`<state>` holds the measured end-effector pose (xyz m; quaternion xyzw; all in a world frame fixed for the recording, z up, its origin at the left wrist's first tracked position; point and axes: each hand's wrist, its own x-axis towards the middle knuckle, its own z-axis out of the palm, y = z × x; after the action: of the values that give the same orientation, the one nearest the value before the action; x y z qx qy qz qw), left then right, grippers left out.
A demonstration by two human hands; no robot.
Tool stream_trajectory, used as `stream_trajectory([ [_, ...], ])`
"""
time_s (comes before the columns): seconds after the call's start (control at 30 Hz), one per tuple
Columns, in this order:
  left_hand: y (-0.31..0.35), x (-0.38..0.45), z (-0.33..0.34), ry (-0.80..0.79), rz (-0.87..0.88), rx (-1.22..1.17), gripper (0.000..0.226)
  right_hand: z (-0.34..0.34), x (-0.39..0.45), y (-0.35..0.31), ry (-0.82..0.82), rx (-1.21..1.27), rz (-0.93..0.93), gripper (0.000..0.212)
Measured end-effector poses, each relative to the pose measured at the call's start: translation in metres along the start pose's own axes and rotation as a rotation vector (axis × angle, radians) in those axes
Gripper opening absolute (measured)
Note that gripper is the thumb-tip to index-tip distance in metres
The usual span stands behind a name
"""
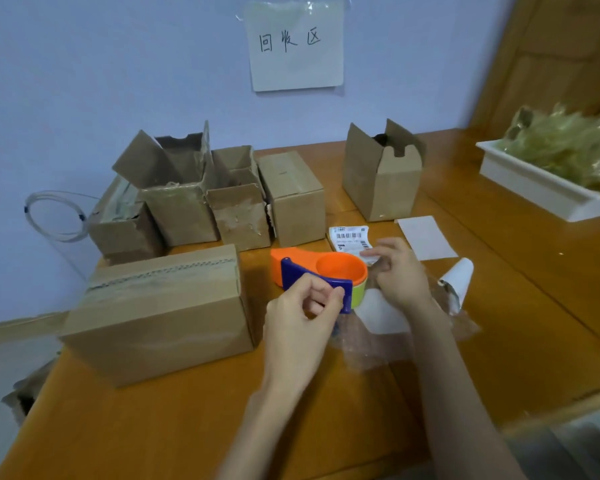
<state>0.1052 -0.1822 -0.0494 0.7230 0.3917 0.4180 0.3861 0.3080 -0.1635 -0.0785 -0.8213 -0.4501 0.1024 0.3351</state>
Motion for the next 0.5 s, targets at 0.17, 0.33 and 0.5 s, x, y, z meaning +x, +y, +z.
stream_trajectory([
  [0.17,-0.003,0.013,0.001,0.022,-0.044,-0.027,0.007,0.002,0.011,-0.001,0.239,0.033,0.014,0.002],
  [0.33,0.007,0.027,-0.001,0.057,-0.216,-0.318,0.016,-0.022,-0.009,-0.028,0.510,0.172,-0.138,0.012],
  [0.5,0.029,0.042,-0.003,0.010,-0.371,-0.742,0.027,-0.026,-0.054,-0.067,0.510,0.303,-0.434,0.005],
])
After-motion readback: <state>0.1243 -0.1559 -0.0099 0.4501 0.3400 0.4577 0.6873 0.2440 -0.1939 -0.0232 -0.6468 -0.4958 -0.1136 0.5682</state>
